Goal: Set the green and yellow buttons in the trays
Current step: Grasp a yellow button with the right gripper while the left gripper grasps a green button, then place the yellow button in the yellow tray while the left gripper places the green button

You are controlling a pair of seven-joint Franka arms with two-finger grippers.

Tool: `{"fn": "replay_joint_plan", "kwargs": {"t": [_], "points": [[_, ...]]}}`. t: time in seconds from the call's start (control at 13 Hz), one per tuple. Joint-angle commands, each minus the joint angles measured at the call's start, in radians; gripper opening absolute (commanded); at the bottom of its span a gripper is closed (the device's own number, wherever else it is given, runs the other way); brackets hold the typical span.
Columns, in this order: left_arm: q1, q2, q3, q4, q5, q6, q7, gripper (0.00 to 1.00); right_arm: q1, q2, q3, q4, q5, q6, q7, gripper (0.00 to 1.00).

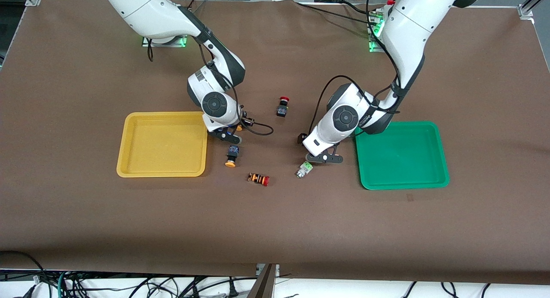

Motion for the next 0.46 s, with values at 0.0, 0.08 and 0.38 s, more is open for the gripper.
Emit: {"fn": "replay_joint_plan", "kwargs": {"t": [0.0,0.08,0.38], "points": [[-0.014,0.008,0.01,0.013,0.067,-0.008,-0.005,0.15,-0.069,-0.071,-0.005,0.058,-0.006,-0.177,-0.112,0.0],[-0.014,0.008,0.01,0.015,0.074,-0.018,0.0,0.0,-0.095,-0.087,-0.035,0.067,-0.009,-0.241,-0.209,0.0],[0.016,-0.081,0.014,0.094,0.091,-0.29,0.027,0.0,-0.121,-0.093,-0.311,0.028,-0.023,-0.268,-0.72,0.0]]}}
